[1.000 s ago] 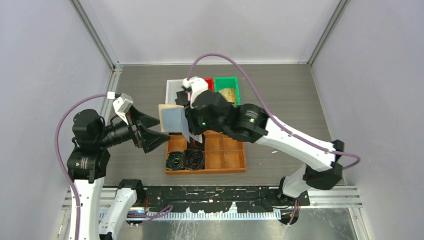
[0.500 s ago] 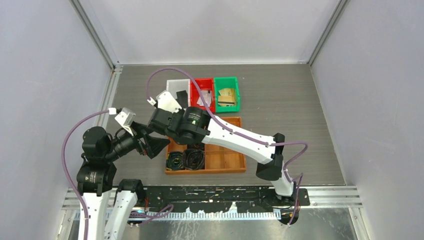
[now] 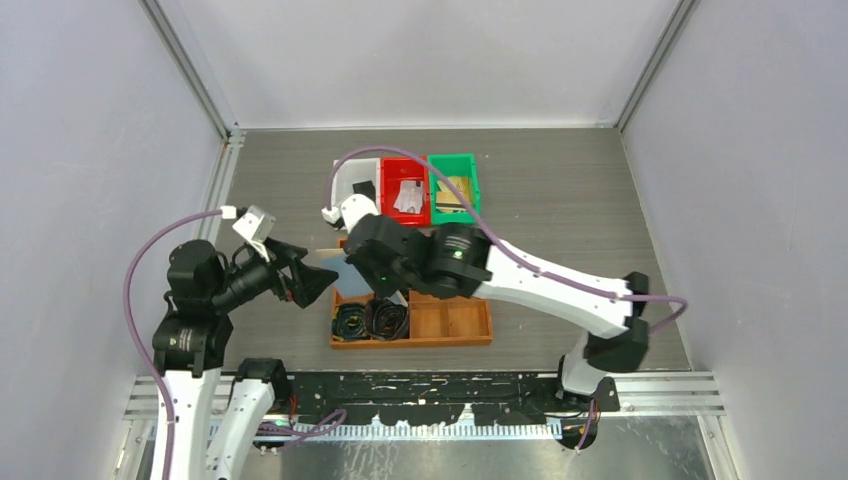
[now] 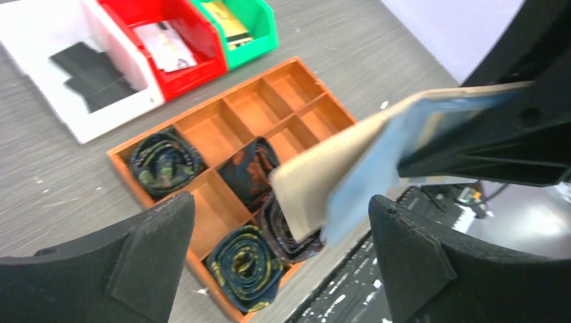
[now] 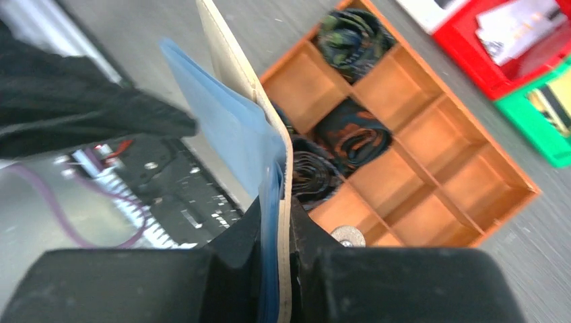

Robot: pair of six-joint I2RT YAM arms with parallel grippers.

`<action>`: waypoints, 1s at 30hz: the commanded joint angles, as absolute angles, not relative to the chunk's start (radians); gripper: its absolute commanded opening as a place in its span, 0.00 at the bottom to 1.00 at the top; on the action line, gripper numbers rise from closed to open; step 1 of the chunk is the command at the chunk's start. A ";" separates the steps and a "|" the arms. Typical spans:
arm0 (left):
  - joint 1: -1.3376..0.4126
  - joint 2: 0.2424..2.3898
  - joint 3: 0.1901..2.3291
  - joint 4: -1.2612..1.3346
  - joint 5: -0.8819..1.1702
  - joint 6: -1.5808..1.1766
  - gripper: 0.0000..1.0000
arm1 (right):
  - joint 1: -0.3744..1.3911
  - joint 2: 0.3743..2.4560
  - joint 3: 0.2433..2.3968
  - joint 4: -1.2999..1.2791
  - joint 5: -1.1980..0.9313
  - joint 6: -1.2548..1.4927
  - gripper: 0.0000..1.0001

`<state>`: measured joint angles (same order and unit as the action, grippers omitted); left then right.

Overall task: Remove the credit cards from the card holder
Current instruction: Remove the credit card from the card holder.

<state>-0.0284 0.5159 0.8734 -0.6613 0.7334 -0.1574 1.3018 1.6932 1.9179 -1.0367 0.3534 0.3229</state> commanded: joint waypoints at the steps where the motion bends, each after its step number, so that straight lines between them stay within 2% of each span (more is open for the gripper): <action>1: -0.029 0.572 0.977 -0.662 0.936 -0.198 1.00 | 1.285 1.522 1.824 -0.760 0.133 0.289 0.01; 7: -0.029 0.559 0.944 -0.502 1.199 -0.452 1.00 | 1.280 1.433 1.739 -0.654 0.058 0.289 0.01; 11: -0.029 0.542 0.935 -0.351 1.244 -0.622 0.99 | 1.277 1.396 1.697 -0.585 0.015 0.291 0.01; 12: -0.029 0.546 0.945 -0.341 1.252 -0.636 0.96 | 1.275 1.390 1.685 -0.573 -0.004 0.293 0.01; 14: -0.029 0.561 0.966 -0.332 1.274 -0.641 0.83 | 1.270 1.373 1.661 -0.542 -0.037 0.297 0.01; 18: -0.028 0.580 1.012 -0.437 1.274 -0.533 0.30 | 1.233 1.324 1.586 -0.462 -0.066 0.345 0.01; 19: -0.029 0.585 1.028 -0.489 1.261 -0.490 0.23 | 1.213 1.308 1.551 -0.430 -0.098 0.367 0.01; 20: -0.028 0.588 1.037 -0.525 1.256 -0.458 0.21 | 1.193 1.289 1.522 -0.394 -0.117 0.389 0.01; 23: -0.029 0.585 1.046 -0.549 1.251 -0.443 0.24 | 1.135 1.228 1.421 -0.253 -0.221 0.465 0.01; 25: -0.028 0.573 1.045 -0.544 1.244 -0.456 0.30 | 1.116 1.200 1.371 -0.165 -0.258 0.490 0.01; 27: -0.029 0.561 1.034 -0.522 1.234 -0.481 0.52 | 1.112 1.198 1.362 -0.143 -0.282 0.498 0.01; 30: -0.029 0.553 1.015 -0.521 1.196 -0.489 0.79 | 1.112 1.216 1.372 -0.147 -0.305 0.504 0.01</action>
